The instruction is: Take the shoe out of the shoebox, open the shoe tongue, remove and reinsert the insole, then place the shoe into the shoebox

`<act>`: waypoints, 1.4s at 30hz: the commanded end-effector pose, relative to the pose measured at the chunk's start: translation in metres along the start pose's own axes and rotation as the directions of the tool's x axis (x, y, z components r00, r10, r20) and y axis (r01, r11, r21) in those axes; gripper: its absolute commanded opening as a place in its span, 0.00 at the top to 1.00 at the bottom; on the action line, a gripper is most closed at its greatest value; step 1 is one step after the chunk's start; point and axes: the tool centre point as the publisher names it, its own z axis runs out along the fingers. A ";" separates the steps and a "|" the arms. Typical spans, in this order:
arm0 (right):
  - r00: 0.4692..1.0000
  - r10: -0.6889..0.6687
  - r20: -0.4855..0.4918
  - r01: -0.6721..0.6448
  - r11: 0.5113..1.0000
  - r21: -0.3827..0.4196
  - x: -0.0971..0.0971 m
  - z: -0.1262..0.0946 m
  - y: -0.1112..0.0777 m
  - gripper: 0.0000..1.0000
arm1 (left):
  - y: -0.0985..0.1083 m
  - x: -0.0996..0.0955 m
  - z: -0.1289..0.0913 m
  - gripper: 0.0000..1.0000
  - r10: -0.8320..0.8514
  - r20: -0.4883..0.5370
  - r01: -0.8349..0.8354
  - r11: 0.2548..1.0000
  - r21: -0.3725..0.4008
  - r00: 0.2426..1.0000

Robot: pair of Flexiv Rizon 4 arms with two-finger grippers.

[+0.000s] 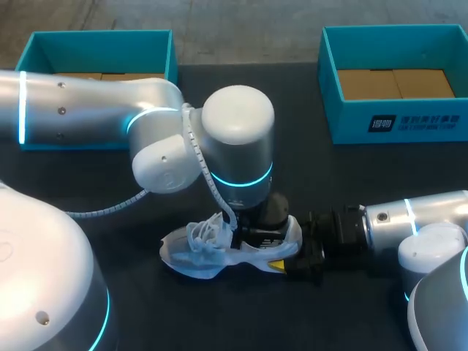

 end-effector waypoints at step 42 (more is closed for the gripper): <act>1.000 0.001 -0.001 -0.001 1.000 0.003 0.002 0.001 0.000 1.00 | 0.002 0.024 -0.076 1.00 0.085 -0.365 0.026 0.957 0.289 0.927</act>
